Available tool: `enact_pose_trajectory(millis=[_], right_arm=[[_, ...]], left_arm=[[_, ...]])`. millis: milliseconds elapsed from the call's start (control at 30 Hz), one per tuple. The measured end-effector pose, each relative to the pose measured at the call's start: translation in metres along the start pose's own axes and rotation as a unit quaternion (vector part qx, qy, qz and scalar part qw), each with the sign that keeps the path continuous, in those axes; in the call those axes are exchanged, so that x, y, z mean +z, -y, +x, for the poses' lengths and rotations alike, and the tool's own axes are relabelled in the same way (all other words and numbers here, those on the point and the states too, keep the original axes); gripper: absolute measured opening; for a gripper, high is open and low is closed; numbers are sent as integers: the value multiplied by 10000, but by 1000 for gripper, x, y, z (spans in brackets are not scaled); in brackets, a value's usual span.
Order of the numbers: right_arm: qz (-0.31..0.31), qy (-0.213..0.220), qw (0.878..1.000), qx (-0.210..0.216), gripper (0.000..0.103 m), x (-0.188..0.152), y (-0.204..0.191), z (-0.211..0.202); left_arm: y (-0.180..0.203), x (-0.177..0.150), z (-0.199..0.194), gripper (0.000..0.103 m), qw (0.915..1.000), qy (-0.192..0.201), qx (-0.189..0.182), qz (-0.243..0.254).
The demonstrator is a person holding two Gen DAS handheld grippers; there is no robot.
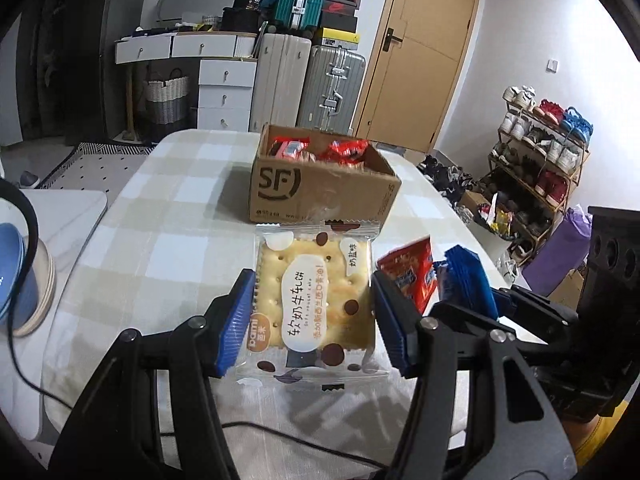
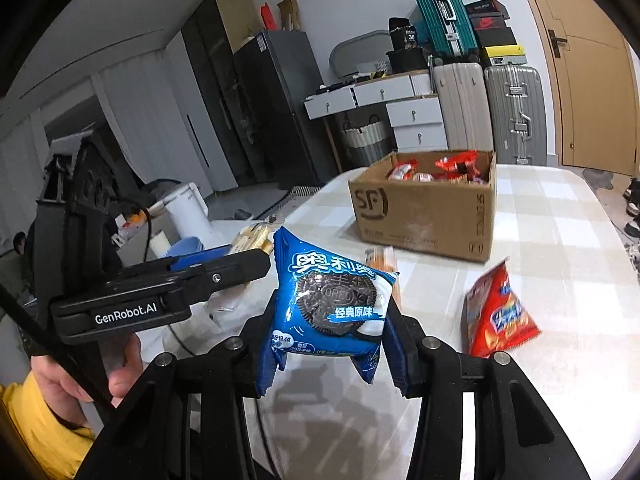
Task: Organize snacks
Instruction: 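Carry the cracker pack and blue Oreo pack over the SF box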
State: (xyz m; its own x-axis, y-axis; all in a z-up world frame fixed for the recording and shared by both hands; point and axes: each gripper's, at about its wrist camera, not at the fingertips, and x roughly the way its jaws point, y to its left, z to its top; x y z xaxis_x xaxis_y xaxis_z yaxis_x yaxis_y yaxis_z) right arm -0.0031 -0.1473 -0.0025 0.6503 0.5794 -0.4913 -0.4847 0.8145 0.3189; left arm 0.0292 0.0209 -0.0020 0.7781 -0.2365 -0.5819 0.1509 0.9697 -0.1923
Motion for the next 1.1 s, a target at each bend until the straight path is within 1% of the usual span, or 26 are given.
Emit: enact_pose_trajectory(millis=[67,233,333,400,467,600,667,800,900,967,1000,1033,1100], right_arm=[[44,73,10000,-27,45,11,5,-1],[29,256,9995,-173,45,46,17,-2],[-31,385,9989,-254,45,70,24,0],[-80,446,9983,-358,45,91,30,5],[-89,470,9978,-456,45,109,37,11],[-95,406,9971,-633,45,142,52,33],[-56,369,9967,-715,45,155,61,46],[36,159,9963,-839,45,175,85,77],[61,-98,9958,-907,45,181,103,104],[46,-300,9953,-920,45,181,113,122],[0,-422,9944,-971,45,180,117,131],[-30,-499,9938,-996,45,177,119,138],[-69,-647,9930,-982,45,172,125,152]], left_arm=[[-2,13,-3,55,9999,70,-78,-70],[0,51,-6,55,9996,217,-191,-25],[1,81,3,55,9995,215,-226,51],[3,101,12,55,9995,234,-186,106],[4,120,24,55,9995,176,-241,124],[-1,157,60,55,9990,-55,-434,0],[-1,172,80,55,9992,-135,-374,51],[-1,200,127,55,9982,-402,-456,12],[-1,216,167,55,9960,-650,-605,-36],[-4,226,195,55,9960,-726,-526,-55],[-4,231,208,55,9954,-790,-546,-30],[-4,235,221,55,9954,-840,-468,29],[-2,242,247,55,9941,-956,-515,72]])
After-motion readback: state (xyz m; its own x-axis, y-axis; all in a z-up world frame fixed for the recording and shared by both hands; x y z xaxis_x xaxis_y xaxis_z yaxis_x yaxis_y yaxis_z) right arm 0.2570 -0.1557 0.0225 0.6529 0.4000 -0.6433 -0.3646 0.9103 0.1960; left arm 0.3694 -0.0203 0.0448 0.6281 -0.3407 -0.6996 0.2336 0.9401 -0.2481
